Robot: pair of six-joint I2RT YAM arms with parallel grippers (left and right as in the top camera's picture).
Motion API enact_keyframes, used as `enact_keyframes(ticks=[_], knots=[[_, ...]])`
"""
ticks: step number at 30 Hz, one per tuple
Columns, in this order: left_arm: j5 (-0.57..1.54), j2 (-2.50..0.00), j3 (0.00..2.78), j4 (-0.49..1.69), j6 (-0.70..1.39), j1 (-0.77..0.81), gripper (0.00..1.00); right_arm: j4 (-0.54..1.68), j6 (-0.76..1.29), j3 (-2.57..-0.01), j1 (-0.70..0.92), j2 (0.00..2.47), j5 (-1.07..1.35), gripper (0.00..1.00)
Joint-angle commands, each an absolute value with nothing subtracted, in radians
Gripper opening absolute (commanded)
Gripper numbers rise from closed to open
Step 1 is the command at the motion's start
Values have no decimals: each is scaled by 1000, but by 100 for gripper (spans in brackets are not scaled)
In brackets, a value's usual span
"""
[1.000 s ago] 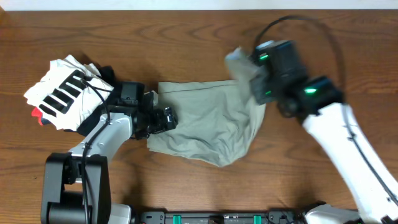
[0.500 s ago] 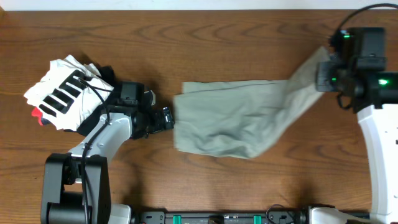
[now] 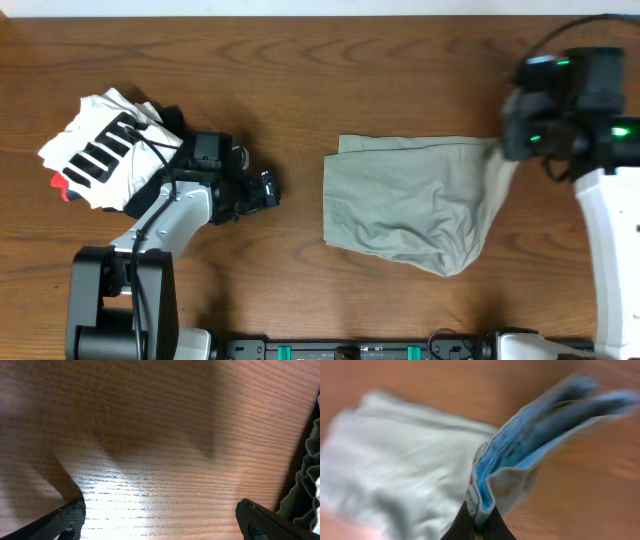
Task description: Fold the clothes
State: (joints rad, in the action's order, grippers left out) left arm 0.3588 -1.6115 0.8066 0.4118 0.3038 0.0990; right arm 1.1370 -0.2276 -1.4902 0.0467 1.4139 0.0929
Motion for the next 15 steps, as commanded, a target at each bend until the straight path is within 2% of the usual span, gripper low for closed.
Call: enact_keyframes(ticks=[1,7,15], knots=[[347,-1601,803,418,327,94,98,1203,-305,-1506,232,1419,213,1],[347,-1601,803,417,327,94,98,1188,-107,-1411,550,1483,93,1],[347,-1600,803,418,327,94,98,1033,13,-1270,697,1677,68,1]])
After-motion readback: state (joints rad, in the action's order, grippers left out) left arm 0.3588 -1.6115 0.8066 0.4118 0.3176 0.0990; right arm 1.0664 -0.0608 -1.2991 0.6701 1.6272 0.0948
